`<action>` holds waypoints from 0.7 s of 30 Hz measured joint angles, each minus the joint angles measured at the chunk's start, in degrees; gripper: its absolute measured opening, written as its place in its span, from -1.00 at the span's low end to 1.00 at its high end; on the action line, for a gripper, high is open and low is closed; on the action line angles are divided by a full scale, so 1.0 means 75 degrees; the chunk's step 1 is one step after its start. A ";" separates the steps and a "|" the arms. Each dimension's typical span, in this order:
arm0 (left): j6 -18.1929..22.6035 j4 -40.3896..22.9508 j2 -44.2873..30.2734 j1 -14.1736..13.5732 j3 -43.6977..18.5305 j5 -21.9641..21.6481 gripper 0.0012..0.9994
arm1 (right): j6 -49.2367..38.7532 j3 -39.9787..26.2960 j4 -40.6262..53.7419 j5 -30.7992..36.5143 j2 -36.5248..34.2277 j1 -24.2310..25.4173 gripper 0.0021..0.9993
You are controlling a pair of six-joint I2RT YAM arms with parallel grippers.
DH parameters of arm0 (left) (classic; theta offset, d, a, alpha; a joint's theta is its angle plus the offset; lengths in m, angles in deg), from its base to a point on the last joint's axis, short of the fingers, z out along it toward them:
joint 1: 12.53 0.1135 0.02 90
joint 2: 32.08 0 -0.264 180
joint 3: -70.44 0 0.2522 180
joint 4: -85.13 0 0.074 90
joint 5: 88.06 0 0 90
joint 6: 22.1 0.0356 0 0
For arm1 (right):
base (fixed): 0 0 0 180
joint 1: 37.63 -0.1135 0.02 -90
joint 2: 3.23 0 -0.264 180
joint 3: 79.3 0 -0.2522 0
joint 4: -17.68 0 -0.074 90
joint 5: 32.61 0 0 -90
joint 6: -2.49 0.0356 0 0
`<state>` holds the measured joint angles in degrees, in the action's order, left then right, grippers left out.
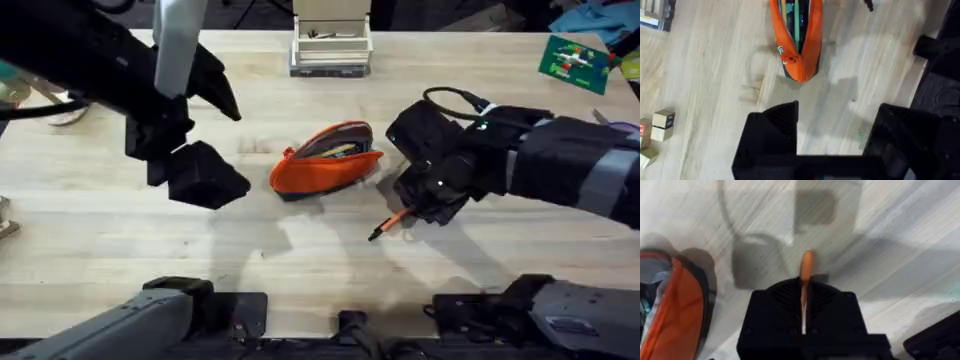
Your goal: Unzip the bag, pick up the pens from the table one at a time and place them inside, then zip the bag closed.
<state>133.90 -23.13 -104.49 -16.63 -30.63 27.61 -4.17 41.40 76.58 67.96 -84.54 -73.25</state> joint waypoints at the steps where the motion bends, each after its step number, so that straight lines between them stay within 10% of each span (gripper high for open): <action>1: 0.0000 0.0000 0.0002 0.0000 0.0000 0.0003 0.99 | -0.0037 -0.0008 0.0016 0.0000 0.0007 0.0000 -0.93; 21: -0.0001 0.0000 0.0002 0.0000 0.0000 0.0000 0.99 | -0.1442 -0.2157 0.0609 0.1188 0.0593 0.0000 -0.94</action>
<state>133.89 -23.13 -104.48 -16.63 -30.63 27.61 -14.98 25.22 81.14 76.86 -80.09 -73.25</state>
